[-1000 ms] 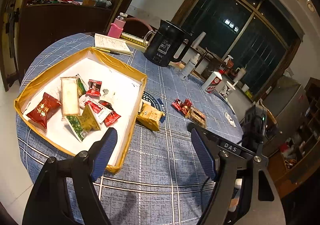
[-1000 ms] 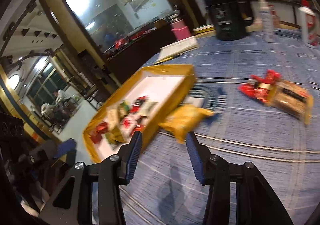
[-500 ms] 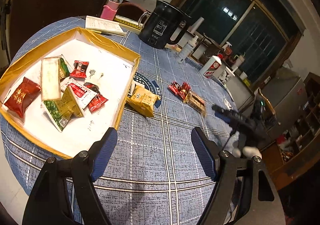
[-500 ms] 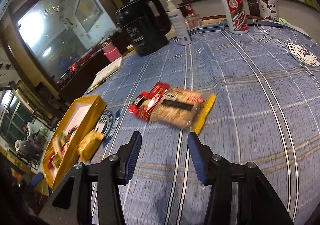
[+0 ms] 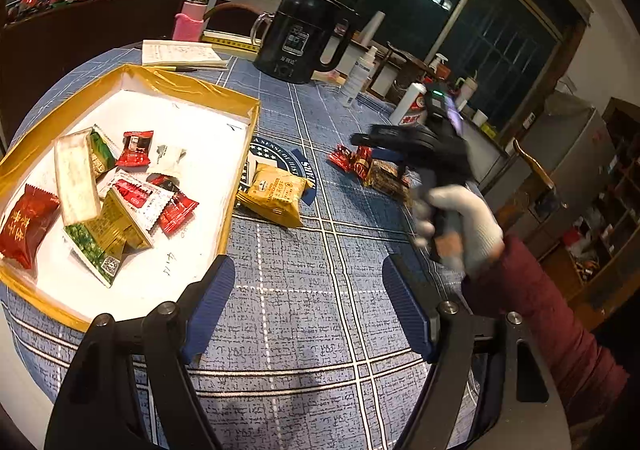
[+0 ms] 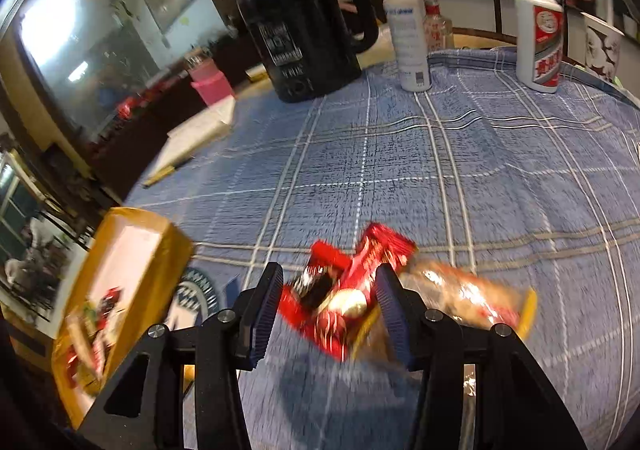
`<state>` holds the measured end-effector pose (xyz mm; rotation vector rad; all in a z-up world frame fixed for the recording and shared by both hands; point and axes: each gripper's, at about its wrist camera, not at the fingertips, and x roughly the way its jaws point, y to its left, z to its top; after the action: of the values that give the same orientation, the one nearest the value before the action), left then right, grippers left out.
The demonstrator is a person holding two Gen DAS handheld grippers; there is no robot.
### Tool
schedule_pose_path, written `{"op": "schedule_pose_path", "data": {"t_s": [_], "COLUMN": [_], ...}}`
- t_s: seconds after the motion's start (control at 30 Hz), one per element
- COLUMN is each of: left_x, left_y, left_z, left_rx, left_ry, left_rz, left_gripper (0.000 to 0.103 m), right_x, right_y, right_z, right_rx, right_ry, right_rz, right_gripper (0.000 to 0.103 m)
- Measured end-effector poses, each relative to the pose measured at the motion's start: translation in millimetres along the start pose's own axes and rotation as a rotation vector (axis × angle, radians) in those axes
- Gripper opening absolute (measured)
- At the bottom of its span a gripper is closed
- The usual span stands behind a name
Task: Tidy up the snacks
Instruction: 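Grasp the small red chocolate candy with the right tool while the left approaches the yellow crackers bag, then grasp the yellow sandwich-crackers bag with the left tool while the right holds the red candy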
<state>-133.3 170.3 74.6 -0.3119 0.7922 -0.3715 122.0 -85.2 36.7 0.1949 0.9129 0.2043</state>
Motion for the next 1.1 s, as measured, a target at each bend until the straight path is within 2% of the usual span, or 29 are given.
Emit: {"op": "schedule_pose_path", "data": {"t_s": [0.17,0.2,0.23,0.3,0.43,0.57,0.73,0.87,0.97,1.1], "left_x": [1.6,2.6,3.5,5.3,6.9,12.1,46.0,93.0,127.5,151.5], "left_y": [4.2,5.2,6.5,8.2,3.9,-5.6,-33.6,-44.0,-35.8,-27.3], "left_z": [0.3,0.6,0.7,0.7,0.3,4.8,29.9,54.2,68.8,74.3], "left_rx": [0.003,-0.002,-0.007,-0.010,0.009,0.042,0.180,0.247,0.231,0.243], "left_ry": [0.006,0.007,0.008,0.011,0.018,0.035,0.093,0.166,0.226,0.249], "left_rz": [-0.001,0.000,-0.002,-0.005,-0.013,-0.032,-0.034,0.031,0.083,0.184], "left_gripper": [0.076,0.076,0.076,0.076,0.076,0.076,0.076,0.076,0.076,0.076], "right_x": [29.0,31.6,32.9,28.8,12.7,-13.8,-43.9,-50.6,-52.1,-51.7], "right_y": [20.3,26.2,29.9,35.1,39.2,32.6,12.3,0.5,-4.9,-7.7], "right_z": [3.3,0.9,-2.6,-9.9,-29.4,-58.9,-91.5,-99.1,-98.4,-100.1], "right_rx": [-0.101,-0.134,-0.155,-0.181,-0.218,-0.228,-0.176,-0.128,-0.103,-0.107], "right_ry": [0.048,0.057,0.068,0.070,0.100,0.159,0.146,0.100,0.095,0.082], "right_rz": [-0.097,-0.116,-0.117,-0.114,-0.079,-0.004,0.080,0.137,0.170,0.194], "right_gripper": [0.050,0.045,0.034,0.034,0.034,0.034,0.036,0.036,0.036,0.037]}}
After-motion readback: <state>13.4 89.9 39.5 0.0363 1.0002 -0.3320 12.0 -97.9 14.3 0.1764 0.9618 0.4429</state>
